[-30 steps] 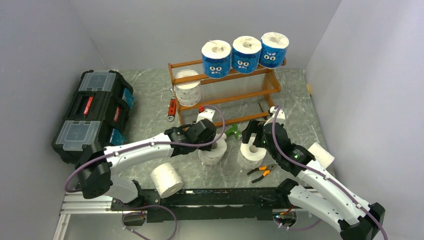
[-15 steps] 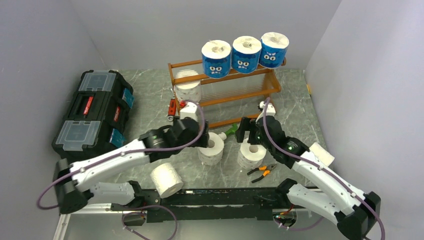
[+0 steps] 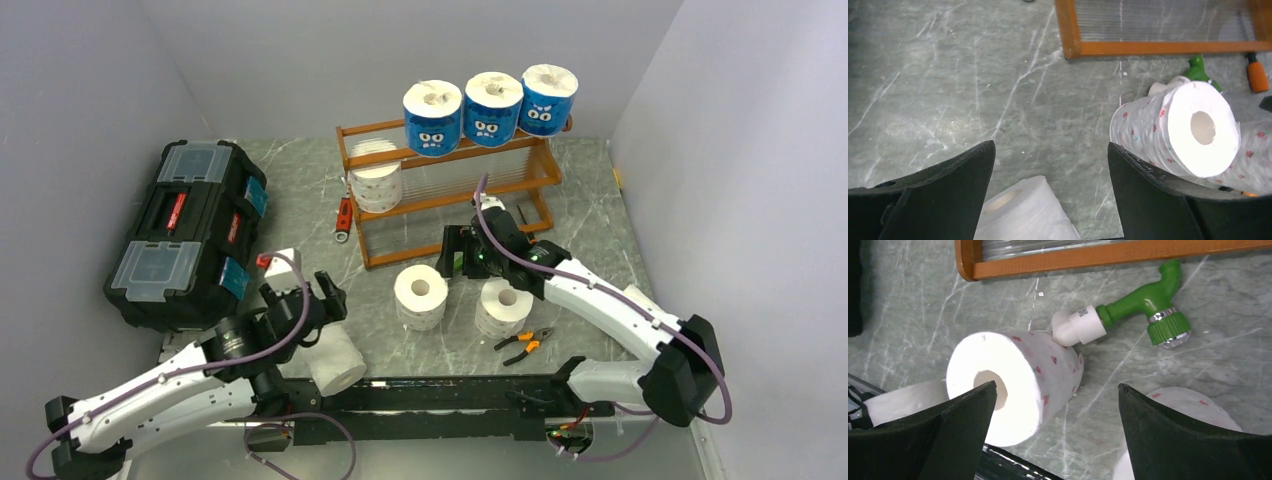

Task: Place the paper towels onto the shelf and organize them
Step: Pick up the paper towel from the center of the board.

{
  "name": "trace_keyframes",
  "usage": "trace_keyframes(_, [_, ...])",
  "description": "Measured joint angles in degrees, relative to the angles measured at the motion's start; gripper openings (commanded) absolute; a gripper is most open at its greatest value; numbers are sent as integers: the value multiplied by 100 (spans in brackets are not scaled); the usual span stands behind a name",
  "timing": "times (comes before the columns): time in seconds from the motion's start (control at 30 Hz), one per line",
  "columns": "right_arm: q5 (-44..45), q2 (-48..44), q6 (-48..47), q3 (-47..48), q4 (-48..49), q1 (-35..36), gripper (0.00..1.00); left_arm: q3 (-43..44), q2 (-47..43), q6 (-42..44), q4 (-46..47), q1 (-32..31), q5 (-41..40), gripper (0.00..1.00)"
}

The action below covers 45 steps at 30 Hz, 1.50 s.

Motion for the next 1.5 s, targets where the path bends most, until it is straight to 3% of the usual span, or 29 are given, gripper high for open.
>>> trace_keyframes(0.2, [-85,372,433,249,-20,247,91,-192,-575,-466,-310,0,-332,88])
trace_keyframes(0.4, [24,765,876,439,-184,651,92,-232,-568,-719,-442,0,-428,89])
trace_keyframes(0.9, [271,966,1434,439,-372,789,86,-413,-623,-962,-579,0,-448,88])
trace_keyframes(1.1, [284,1036,1523,439,-450,874,80,-413,-623,-973,-627,0,-446,88])
trace_keyframes(1.5, [293,1036,1652,369,-444,905,56,-446,-621,-973,-638,0,-424,88])
